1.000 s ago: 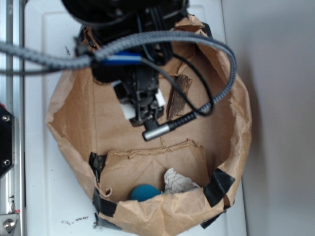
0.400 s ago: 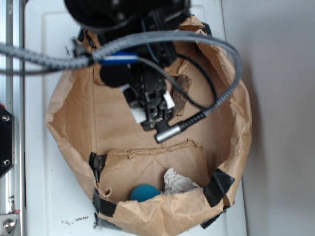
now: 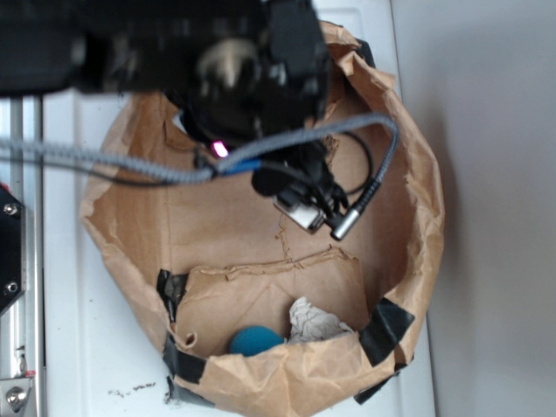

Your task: Grab the wood chip.

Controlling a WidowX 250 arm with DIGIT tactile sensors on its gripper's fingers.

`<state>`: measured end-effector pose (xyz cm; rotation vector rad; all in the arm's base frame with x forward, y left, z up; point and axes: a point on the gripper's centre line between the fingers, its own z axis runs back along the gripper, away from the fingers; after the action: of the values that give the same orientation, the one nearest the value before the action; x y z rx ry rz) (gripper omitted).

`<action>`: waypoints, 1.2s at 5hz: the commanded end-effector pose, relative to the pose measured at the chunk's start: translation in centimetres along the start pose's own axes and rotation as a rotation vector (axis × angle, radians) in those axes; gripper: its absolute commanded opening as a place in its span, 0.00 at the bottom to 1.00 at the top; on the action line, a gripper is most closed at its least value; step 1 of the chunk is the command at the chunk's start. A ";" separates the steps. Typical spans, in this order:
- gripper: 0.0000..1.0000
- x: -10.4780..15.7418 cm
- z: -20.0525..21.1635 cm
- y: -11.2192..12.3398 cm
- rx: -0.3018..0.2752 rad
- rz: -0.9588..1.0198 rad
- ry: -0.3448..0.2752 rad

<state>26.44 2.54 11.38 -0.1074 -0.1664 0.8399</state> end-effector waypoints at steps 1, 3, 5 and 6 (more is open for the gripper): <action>1.00 3.6 -3.3 0.0 -0.010 0.051 -0.045; 1.00 5.9 -5.3 0.8 0.050 0.114 -0.067; 1.00 4.4 -7.4 0.1 0.044 0.048 -0.094; 1.00 3.2 -8.6 -1.7 0.042 -0.008 -0.072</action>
<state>30.67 3.32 2.17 -0.0181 -0.1684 0.8390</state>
